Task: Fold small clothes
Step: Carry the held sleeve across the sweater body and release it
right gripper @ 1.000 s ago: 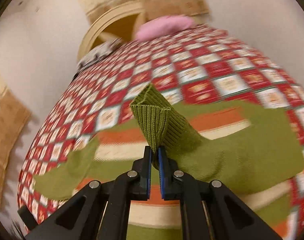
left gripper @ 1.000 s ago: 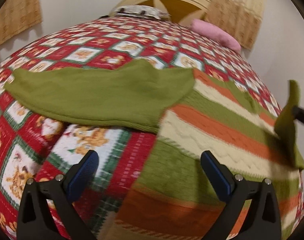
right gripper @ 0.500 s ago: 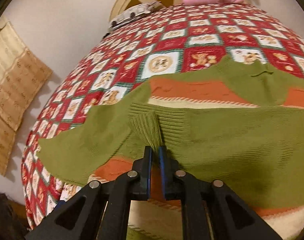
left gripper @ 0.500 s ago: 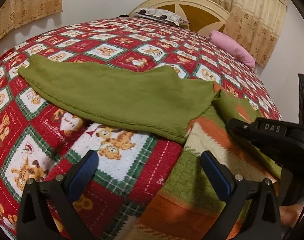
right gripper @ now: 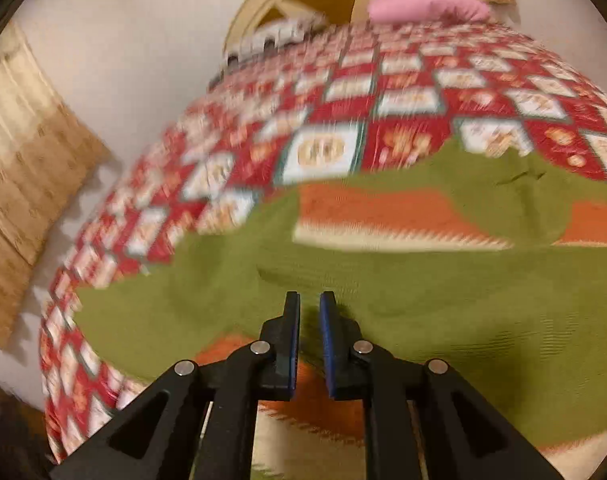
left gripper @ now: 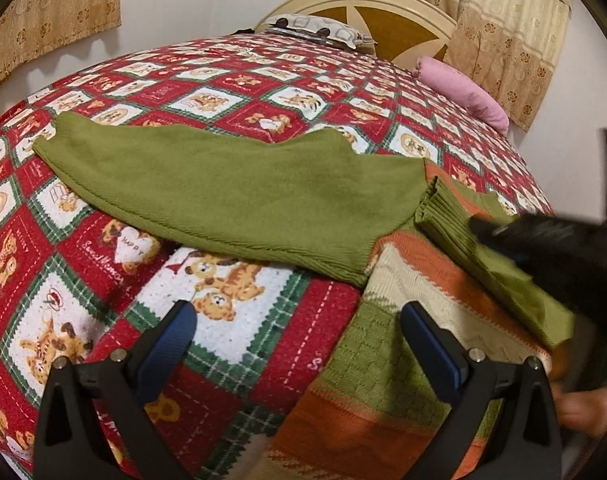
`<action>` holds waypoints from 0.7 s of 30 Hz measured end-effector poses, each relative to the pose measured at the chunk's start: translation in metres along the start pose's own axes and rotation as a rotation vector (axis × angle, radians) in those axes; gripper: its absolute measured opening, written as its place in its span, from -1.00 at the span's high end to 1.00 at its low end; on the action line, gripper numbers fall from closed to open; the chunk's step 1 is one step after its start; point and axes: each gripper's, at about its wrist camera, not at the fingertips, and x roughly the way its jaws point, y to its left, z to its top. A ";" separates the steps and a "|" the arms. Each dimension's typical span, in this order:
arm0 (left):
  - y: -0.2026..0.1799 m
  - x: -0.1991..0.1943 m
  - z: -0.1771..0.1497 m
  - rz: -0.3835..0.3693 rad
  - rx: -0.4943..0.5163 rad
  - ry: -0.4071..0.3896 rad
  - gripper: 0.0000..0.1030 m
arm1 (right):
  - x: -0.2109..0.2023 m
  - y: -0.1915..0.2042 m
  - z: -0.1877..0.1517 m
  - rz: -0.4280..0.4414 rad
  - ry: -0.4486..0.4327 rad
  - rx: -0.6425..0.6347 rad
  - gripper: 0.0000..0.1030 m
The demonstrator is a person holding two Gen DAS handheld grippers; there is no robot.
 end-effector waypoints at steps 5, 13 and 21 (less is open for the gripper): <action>0.000 0.000 0.000 -0.001 -0.006 0.000 -1.00 | 0.006 0.008 -0.013 0.111 0.033 0.004 0.78; -0.002 0.002 0.001 0.005 0.007 0.003 -1.00 | -0.078 -0.036 -0.019 0.035 -0.115 0.010 0.77; -0.003 0.002 0.000 0.008 0.013 0.006 -1.00 | -0.172 -0.164 -0.061 -0.344 -0.170 0.099 0.77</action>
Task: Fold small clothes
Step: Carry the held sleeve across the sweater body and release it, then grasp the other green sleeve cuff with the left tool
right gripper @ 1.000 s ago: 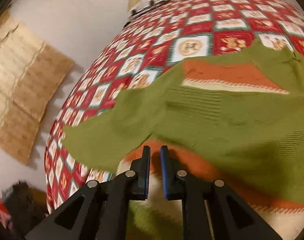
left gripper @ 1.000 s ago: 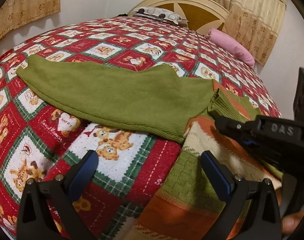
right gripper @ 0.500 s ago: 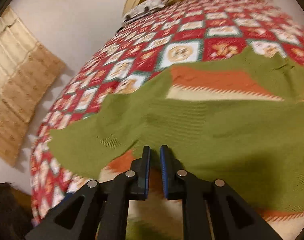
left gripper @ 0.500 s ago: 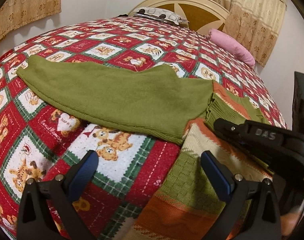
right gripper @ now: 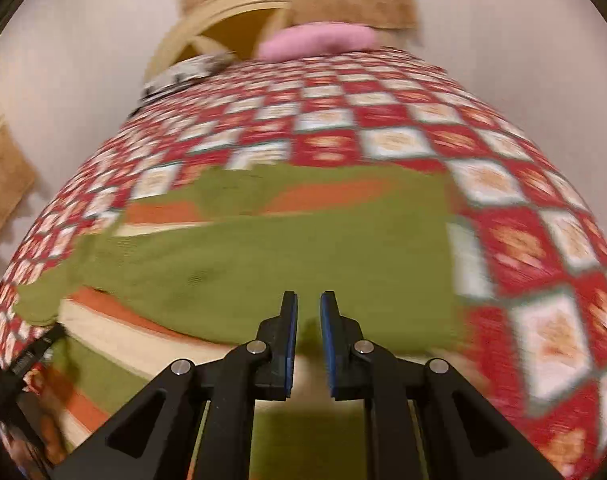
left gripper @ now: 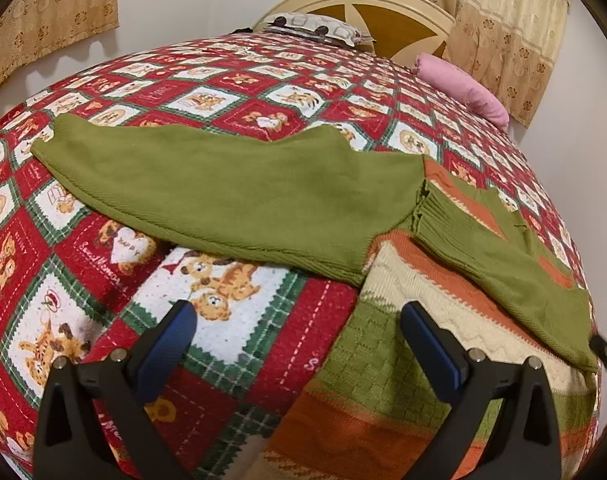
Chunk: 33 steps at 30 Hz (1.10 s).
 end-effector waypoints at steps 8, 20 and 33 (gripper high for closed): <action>0.000 0.001 0.000 0.014 0.010 0.004 -1.00 | -0.011 -0.068 -0.018 -0.057 0.040 0.035 0.24; -0.001 0.003 0.000 0.022 0.017 0.007 -1.00 | 0.008 -0.089 -0.020 -0.150 0.060 0.060 0.29; 0.000 0.003 -0.001 0.029 0.021 0.010 -1.00 | -0.046 -0.031 -0.017 -0.201 -0.105 -0.065 0.19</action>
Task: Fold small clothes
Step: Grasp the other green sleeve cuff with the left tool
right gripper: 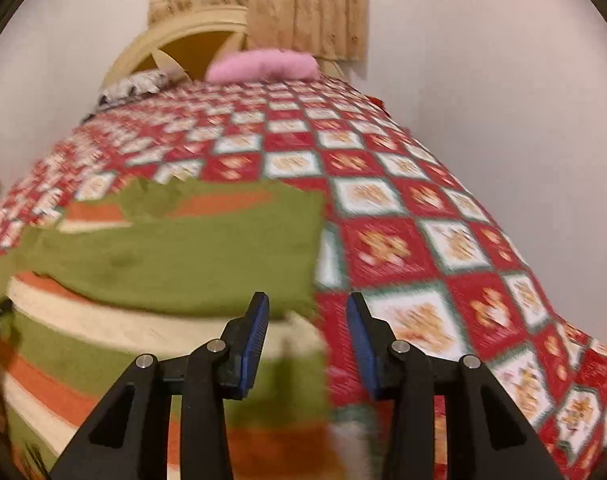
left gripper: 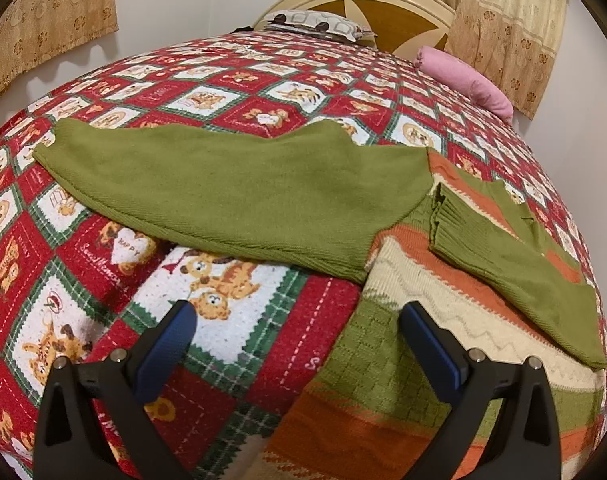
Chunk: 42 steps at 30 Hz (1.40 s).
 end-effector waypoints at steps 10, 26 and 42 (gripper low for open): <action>0.019 -0.015 0.004 -0.020 0.008 0.015 -1.00 | 0.066 0.043 -0.008 0.071 0.116 -0.013 0.04; 0.240 0.006 0.109 0.142 -0.446 -0.071 0.01 | 0.067 0.046 -0.011 0.081 0.103 -0.016 -0.05; 0.250 0.039 0.111 0.098 -0.497 -0.088 0.78 | 0.068 0.046 -0.011 0.083 0.100 -0.015 -0.08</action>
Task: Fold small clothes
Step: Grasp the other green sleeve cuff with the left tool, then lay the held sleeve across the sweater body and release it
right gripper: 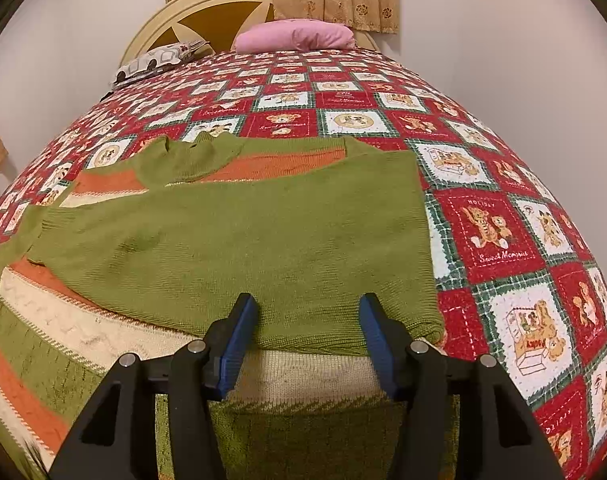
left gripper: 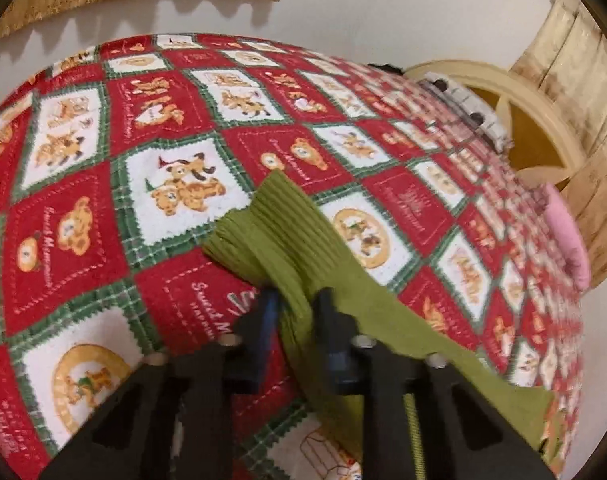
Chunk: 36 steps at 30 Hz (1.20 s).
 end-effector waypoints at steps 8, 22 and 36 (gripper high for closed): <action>-0.047 -0.024 -0.001 0.035 0.153 -0.073 0.84 | 0.000 0.000 0.000 0.002 -0.002 0.002 -0.08; -0.268 -0.126 -0.163 -0.342 0.741 -0.198 0.84 | -0.001 -0.001 0.000 0.024 -0.010 0.020 -0.08; -0.319 -0.091 -0.288 -0.315 0.970 0.063 0.76 | -0.001 -0.006 -0.002 0.054 -0.019 0.045 -0.09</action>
